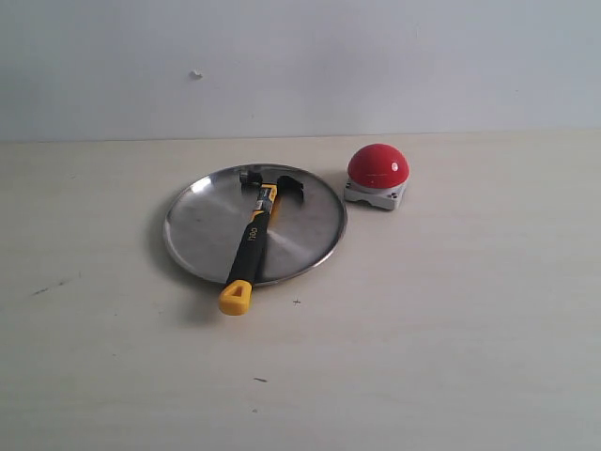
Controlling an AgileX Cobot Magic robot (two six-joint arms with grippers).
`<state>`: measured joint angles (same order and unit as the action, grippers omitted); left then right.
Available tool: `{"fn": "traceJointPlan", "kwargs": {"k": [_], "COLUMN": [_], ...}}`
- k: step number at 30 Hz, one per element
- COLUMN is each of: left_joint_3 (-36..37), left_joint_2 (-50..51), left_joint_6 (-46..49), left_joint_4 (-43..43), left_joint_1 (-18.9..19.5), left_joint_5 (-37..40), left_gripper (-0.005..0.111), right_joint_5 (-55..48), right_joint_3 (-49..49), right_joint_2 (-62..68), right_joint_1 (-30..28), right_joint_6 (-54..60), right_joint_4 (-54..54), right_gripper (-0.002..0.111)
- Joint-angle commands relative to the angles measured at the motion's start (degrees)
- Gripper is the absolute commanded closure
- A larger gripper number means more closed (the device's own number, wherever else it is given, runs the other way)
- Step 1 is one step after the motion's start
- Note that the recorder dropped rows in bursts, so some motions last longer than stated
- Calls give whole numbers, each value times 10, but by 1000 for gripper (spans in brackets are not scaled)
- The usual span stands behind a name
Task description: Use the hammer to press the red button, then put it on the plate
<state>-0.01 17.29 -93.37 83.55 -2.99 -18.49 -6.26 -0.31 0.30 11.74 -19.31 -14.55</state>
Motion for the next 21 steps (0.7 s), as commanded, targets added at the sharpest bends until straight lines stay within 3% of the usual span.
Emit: {"fn": "traceJointPlan", "kwargs": {"k": [1, 5, 21], "left_joint_3": [0, 0, 0], "left_joint_2": [1, 1, 1], "left_joint_6": [0, 0, 0], "left_joint_4": [1, 1, 1], "left_joint_1": [-5, -5, -5], "left_joint_5": [-1, -1, -1], "left_gripper": [107, 107, 107], "right_joint_5": [9, 6, 6], "right_joint_3": [3, 3, 3], "right_joint_2": [-3, -3, -3], "right_joint_1": [-30, -74, -74], "right_joint_6": [47, 8, -8], "right_joint_4": [58, 65, 67], "right_gripper": [108, 108, 108]}}
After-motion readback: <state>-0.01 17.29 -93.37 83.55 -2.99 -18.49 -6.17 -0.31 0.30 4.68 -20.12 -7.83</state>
